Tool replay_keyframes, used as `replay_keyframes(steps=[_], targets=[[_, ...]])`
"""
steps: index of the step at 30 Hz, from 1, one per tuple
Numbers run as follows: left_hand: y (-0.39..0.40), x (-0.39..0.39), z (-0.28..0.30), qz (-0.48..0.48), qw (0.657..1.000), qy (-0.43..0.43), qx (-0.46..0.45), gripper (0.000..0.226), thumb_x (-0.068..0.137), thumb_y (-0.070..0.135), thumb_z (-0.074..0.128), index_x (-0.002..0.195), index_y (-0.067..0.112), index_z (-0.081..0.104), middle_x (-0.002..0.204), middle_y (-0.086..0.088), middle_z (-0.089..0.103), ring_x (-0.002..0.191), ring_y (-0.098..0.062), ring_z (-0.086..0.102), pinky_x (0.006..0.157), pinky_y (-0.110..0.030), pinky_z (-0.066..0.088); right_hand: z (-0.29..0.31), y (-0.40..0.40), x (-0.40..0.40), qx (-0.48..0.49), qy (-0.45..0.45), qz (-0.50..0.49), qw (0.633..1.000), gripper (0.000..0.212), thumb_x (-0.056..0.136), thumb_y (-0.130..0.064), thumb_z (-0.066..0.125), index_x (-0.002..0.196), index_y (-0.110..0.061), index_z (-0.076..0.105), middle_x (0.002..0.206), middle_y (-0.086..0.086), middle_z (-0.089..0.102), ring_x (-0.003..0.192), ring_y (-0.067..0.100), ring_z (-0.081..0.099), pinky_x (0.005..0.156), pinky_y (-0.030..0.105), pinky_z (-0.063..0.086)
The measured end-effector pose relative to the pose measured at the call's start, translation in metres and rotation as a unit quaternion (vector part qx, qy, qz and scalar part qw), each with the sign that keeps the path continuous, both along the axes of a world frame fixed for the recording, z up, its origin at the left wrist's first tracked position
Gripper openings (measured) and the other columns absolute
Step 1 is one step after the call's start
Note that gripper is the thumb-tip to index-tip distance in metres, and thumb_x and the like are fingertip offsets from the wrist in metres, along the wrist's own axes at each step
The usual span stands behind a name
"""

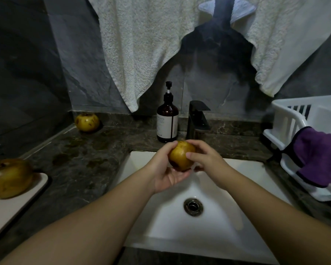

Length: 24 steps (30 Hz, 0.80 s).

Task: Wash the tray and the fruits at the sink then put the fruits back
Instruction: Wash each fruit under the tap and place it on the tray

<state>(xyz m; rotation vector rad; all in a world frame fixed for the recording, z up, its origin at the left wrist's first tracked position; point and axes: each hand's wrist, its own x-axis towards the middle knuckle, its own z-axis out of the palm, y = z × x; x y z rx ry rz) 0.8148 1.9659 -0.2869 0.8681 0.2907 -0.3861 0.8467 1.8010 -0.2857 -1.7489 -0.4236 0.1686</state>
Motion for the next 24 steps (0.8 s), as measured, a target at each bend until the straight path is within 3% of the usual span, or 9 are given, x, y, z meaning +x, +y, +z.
replay_keyframes(steps=[2, 3, 5, 7, 10, 14, 16, 20, 24], targets=[[0.000, -0.002, 0.001, -0.009, 1.000, 0.003, 0.009, 0.049, 0.090, 0.042, 0.075, 0.125, 0.012, 0.058, 0.094, -0.028, 0.076, 0.089, -0.043, 0.077, 0.060, -0.041, 0.065, 0.001, 0.002, 0.000, 0.019, 0.040, -0.002, 0.999, 0.031, 0.100, -0.026, 0.060, 0.128, -0.040, 0.057, 0.133, 0.004, 0.056, 0.116, 0.028, 0.058, 0.094, 0.050, 0.054], [0.000, -0.001, 0.001, -0.005, 1.000, 0.007, 0.008, 0.052, 0.090, 0.042, 0.076, 0.126, 0.010, 0.057, 0.098, -0.030, 0.075, 0.090, -0.045, 0.076, 0.057, -0.041, 0.064, 0.001, 0.004, 0.000, 0.021, 0.041, -0.004, 0.999, 0.030, 0.102, -0.027, 0.057, 0.128, -0.042, 0.056, 0.134, 0.005, 0.054, 0.116, 0.028, 0.058, 0.090, 0.048, 0.056], [0.001, 0.000, 0.001, 0.001, 1.000, 0.014, 0.014, 0.059, 0.089, 0.047, 0.077, 0.128, 0.007, 0.060, 0.113, -0.029, 0.072, 0.097, -0.045, 0.075, 0.059, -0.041, 0.064, -0.001, 0.008, -0.001, -0.015, -0.005, -0.002, 1.000, 0.038, 0.101, -0.032, 0.060, 0.135, -0.045, 0.050, 0.139, 0.003, 0.050, 0.117, 0.025, 0.057, 0.075, 0.033, 0.054], [0.003, 0.002, -0.001, -0.014, 0.999, 0.006, 0.052, 0.067, 0.085, 0.058, 0.075, 0.129, 0.009, 0.065, 0.117, -0.022, 0.075, 0.098, -0.036, 0.077, 0.064, -0.038, 0.065, -0.002, 0.010, -0.001, -0.060, -0.053, 0.004, 0.997, 0.052, 0.096, -0.036, 0.069, 0.141, -0.048, 0.045, 0.138, -0.001, 0.048, 0.118, 0.022, 0.057, 0.069, 0.020, 0.048], [0.005, 0.001, -0.003, -0.038, 0.995, -0.006, 0.090, 0.077, 0.080, 0.073, 0.070, 0.130, 0.015, 0.068, 0.118, -0.017, 0.075, 0.084, -0.028, 0.078, 0.058, -0.034, 0.063, -0.002, 0.009, 0.000, -0.036, -0.024, 0.000, 0.999, 0.042, 0.098, -0.041, 0.065, 0.135, -0.048, 0.049, 0.128, -0.003, 0.058, 0.107, 0.014, 0.061, 0.059, 0.013, 0.046], [0.001, 0.000, -0.002, -0.067, 0.995, -0.019, 0.068, 0.069, 0.093, 0.066, 0.059, 0.131, 0.010, 0.068, 0.116, -0.025, 0.074, 0.086, -0.037, 0.078, 0.056, -0.035, 0.063, -0.002, 0.008, 0.002, -0.049, 0.034, -0.027, 0.998, 0.020, 0.104, -0.050, 0.047, 0.121, -0.047, 0.058, 0.117, -0.001, 0.065, 0.088, 0.019, 0.064, 0.056, 0.027, 0.045], [-0.002, 0.000, -0.002, -0.069, 0.995, -0.032, 0.068, 0.065, 0.096, 0.063, 0.056, 0.133, 0.011, 0.066, 0.112, -0.026, 0.075, 0.084, -0.038, 0.078, 0.055, -0.034, 0.063, -0.002, 0.010, 0.002, -0.063, 0.045, -0.042, 0.996, 0.023, 0.104, -0.054, 0.044, 0.121, -0.046, 0.057, 0.116, 0.000, 0.065, 0.083, 0.021, 0.063, 0.054, 0.029, 0.044], [-0.002, 0.000, -0.003, -0.035, 0.996, -0.049, 0.062, 0.057, 0.098, 0.060, 0.058, 0.132, 0.015, 0.065, 0.101, -0.022, 0.078, 0.083, -0.037, 0.079, 0.058, -0.036, 0.063, 0.000, 0.011, 0.000, -0.057, 0.047, -0.020, 0.997, 0.044, 0.097, -0.049, 0.061, 0.140, -0.044, 0.049, 0.121, -0.001, 0.062, 0.086, 0.020, 0.066, 0.052, 0.027, 0.047], [-0.003, -0.001, -0.003, -0.038, 0.996, -0.047, 0.071, 0.055, 0.098, 0.058, 0.059, 0.134, 0.017, 0.063, 0.104, -0.025, 0.077, 0.086, -0.039, 0.078, 0.057, -0.036, 0.063, -0.002, 0.007, 0.000, -0.022, 0.084, -0.001, 0.996, 0.043, 0.099, -0.041, 0.061, 0.140, -0.044, 0.051, 0.126, 0.010, 0.061, 0.083, 0.028, 0.063, 0.056, 0.031, 0.045]])
